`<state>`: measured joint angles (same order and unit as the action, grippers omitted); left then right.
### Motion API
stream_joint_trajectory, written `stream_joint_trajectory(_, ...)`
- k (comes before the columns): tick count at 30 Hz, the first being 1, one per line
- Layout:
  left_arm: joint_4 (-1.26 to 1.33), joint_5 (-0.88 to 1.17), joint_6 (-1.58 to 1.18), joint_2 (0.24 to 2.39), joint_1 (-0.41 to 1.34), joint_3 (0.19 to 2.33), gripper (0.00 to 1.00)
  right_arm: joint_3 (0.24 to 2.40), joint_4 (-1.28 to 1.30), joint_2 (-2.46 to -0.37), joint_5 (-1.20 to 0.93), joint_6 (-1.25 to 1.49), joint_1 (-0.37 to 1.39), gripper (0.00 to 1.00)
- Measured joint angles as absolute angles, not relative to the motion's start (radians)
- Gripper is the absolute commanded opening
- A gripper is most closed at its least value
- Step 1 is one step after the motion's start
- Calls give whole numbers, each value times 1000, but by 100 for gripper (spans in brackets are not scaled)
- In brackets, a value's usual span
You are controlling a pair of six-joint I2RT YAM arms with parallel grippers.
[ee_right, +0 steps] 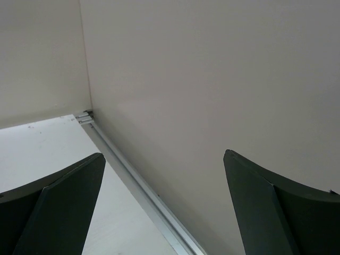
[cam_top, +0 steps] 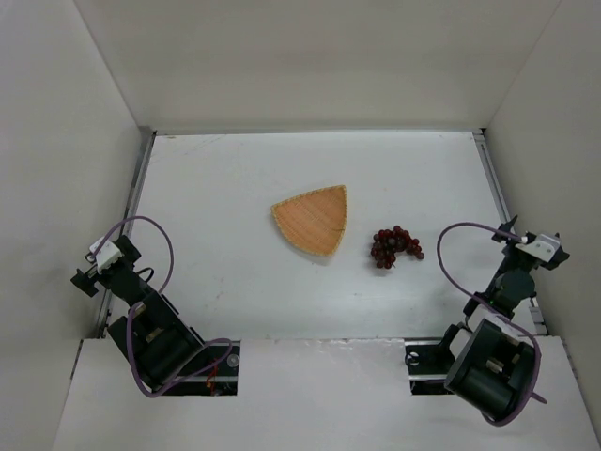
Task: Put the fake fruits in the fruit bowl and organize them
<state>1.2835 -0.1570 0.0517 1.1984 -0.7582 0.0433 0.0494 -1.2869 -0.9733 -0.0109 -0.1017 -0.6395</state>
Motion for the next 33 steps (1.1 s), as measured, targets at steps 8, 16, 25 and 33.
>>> stream_joint_trajectory(8, 1282, -158, 54, 1180, -756, 43, 100, 78, -1155, -670, -54, -208, -487, 100)
stream_joint_trajectory(16, 1287, -182, 167, 1084, -624, 43, 100, 555, -764, -804, -244, -129, -121, 100)
stream_joint_trajectory(25, 609, -115, 390, 861, -133, 461, 100, 847, -393, -1168, -480, -70, 140, 100)
stream_joint_trajectory(33, -104, 162, 279, 1021, 76, 922, 100, 890, -194, -1118, -39, -274, 332, 100)
